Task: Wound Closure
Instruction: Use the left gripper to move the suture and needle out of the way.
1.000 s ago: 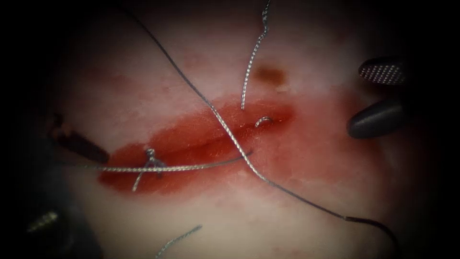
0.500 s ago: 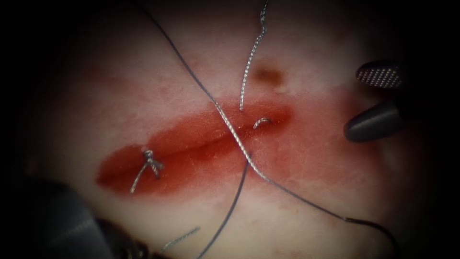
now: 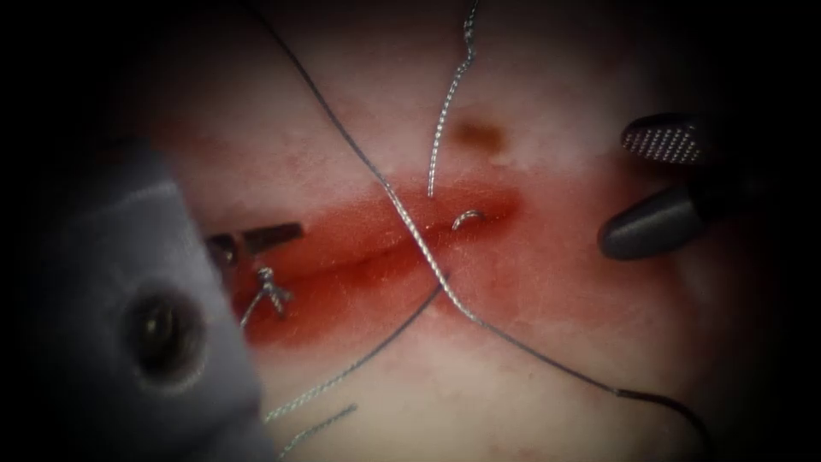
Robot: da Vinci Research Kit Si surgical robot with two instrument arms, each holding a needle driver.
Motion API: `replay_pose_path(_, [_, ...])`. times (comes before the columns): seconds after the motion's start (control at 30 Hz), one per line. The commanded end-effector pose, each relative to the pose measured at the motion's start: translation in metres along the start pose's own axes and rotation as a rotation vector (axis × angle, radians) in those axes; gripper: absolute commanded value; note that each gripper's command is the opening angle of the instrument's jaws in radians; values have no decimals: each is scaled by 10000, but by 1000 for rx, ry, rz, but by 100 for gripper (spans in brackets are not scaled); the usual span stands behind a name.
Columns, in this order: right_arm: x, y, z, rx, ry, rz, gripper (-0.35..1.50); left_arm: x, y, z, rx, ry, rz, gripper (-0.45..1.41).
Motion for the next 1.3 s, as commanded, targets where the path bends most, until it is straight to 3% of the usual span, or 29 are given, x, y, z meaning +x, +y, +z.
replay_pose_path(0.03, [15,-1,2,0,7,-2,123,-9,8,-5,-1,-19,-5,113])
replay_pose_path(0.23, [16,-2,2,2,7,-1,123,-17,11,-14,-7,-28,-33,120])
replay_pose_path(0.43, [17,-2,4,3,8,1,123,-42,13,-44,-57,-87,-140,106])
replay_pose_path(0.63, [18,-4,6,5,8,2,123,-62,-3,-26,-72,-87,-124,106])
replay_pose_path(0.67, [17,-4,6,7,8,1,125,-81,-15,-8,-78,-46,-63,106])
replay_pose_path(0.77, [16,-3,4,8,7,-1,125,-100,-34,14,-41,27,-97,99])
replay_pose_path(0.87, [16,-3,4,9,7,-1,125,-113,-64,51,43,-5,-24,101])
replay_pose_path(0.93, [16,-3,4,9,7,-1,125,-115,-69,58,53,-19,11,105])
replay_pose_path(1.0, [16,-3,4,9,7,-1,125,-122,-79,83,66,-50,130,108])
replay_pose_path(1.1, [15,-2,2,11,6,-2,126,-122,-81,106,70,-57,248,125])
replay_pose_path(1.13, [15,-1,1,13,6,-2,126,-117,-80,126,73,-47,354,136])
replay_pose_path(1.27, [15,0,-1,15,5,-4,126,-104,-77,149,50,-36,406,128])
replay_pose_path(1.3, [14,0,-1,16,5,1,125,-96,-72,162,3,-36,490,118])
